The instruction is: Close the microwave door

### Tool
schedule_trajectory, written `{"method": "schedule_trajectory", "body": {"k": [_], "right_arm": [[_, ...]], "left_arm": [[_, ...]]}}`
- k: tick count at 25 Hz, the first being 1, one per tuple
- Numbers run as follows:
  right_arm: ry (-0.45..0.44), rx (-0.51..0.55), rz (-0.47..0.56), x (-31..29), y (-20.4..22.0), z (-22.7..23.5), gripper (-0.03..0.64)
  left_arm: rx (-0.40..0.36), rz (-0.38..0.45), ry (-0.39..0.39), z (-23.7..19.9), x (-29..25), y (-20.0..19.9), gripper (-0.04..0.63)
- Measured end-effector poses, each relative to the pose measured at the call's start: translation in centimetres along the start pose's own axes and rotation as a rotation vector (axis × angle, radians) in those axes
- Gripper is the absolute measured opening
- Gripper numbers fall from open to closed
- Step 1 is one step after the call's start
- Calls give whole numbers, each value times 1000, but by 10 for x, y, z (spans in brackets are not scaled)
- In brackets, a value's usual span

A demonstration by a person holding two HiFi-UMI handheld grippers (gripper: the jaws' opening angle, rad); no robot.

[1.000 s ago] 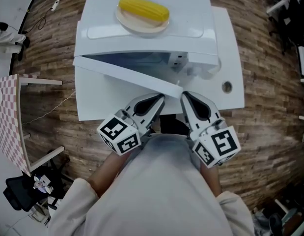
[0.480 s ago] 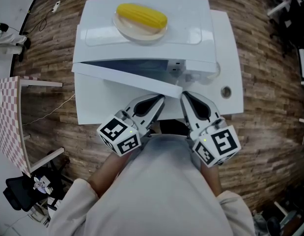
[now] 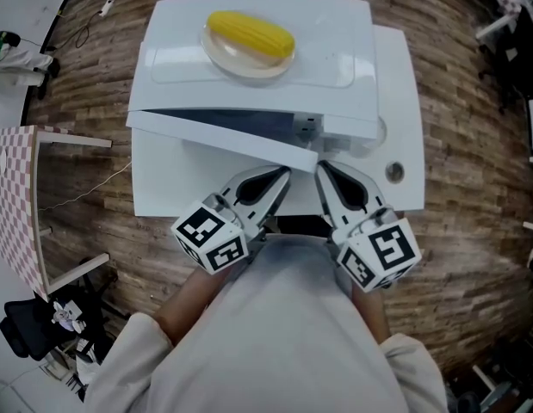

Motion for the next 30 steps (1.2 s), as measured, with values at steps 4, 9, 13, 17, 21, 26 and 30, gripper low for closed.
{"method": "schedule_trajectory", "body": {"k": [4,9,13,17,21,26,30], "right_arm": [[-27,1,-11,-3,1,5,21],[-69,7,-20,-6,0,10,21],[-91,10,-19,-7,-1,12,21],[-104,10,-16,-9,0,13,21],[-112,12,-20,-9,0,11,21],[-102,9,-9,-12,-2,12,21],[-84,12,-13,-8,-3,18,21]], "left_arm": [[-12,15,-3,1,-7,-1,20],[-22,38,-27,2,-14,-2,20],[-32,57,-41,4,-19,-4,20],[-44,65,-41,7,-22,-7,20],[-46,66,-40,11,-22,-8,20],[-49,57,-20,9,-29,-11,20],[-46,53,-5,9,-36,-11,20]]}}
Point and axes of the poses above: the fingertips, and each gripper's own axes: x backward along the fingers, z to its right, y out of its underside, the point moved 2 cm from there along x, backward along the fingers, and after that the axes turned 11 degrees about z, right-handed, at the moved point
